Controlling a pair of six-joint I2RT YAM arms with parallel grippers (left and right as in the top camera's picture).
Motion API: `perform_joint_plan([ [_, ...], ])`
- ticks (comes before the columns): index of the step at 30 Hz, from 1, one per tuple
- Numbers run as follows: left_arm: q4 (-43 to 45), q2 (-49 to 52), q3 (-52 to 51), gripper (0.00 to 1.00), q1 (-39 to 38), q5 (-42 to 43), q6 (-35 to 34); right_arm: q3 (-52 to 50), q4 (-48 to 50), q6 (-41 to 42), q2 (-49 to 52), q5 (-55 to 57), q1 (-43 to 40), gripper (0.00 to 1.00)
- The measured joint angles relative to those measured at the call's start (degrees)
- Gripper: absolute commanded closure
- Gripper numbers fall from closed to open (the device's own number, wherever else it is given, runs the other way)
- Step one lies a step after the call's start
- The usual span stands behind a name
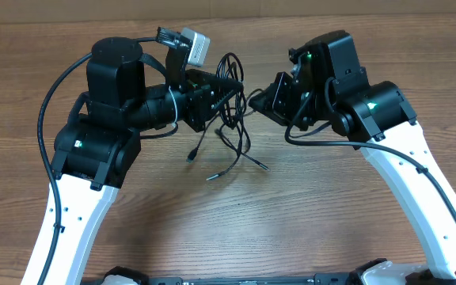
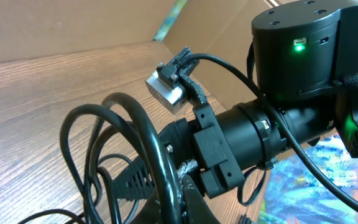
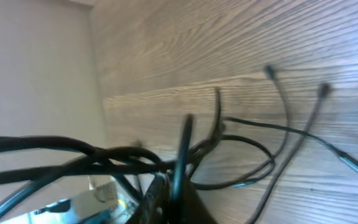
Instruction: Untangle cables
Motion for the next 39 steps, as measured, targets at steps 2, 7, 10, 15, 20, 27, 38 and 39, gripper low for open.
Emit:
perform_joint_plan([
  [2,0.0,0.0,0.0,0.96,0.0,0.0,0.3,0.0,-0.7,-0.2,0.0,0.7,0.0,0.96],
  [7,0.0,0.0,0.0,0.96,0.0,0.0,0.9,0.0,-1.5,-0.3,0.0,2.1,0.0,0.96],
  [10,-0.6,0.0,0.0,0.96,0.0,0.0,3.2,0.0,-2.2,-0.4,0.0,3.5,-0.1,0.96],
  [15,-7.0,0.0,0.0,0.96,0.0,-0.1,13.5,0.0,-5.3,-0.7,0.0,7.4,-2.7,0.96],
  [20,-12.2,0.0,0.0,0.96,0.0,-1.7,23.9,0.0,-6.2,-5.7,0.0,10.2,-8.7,0.96],
  [27,-12.3,0.0,0.0,0.96,0.0,-2.6,30.1,0.0,-7.9,-19.9,0.0,11.2,-12.4,0.96],
  [38,-12.1,0.0,0.0,0.96,0.0,-1.3,32.1,0.0,-10.4,-38.1,0.0,9.2,-12.5,0.00],
  [39,-11.9,0.0,0.0,0.96,0.0,-0.7,32.2,0.0,-10.4,-38.6,0.0,9.0,-12.5,0.00],
])
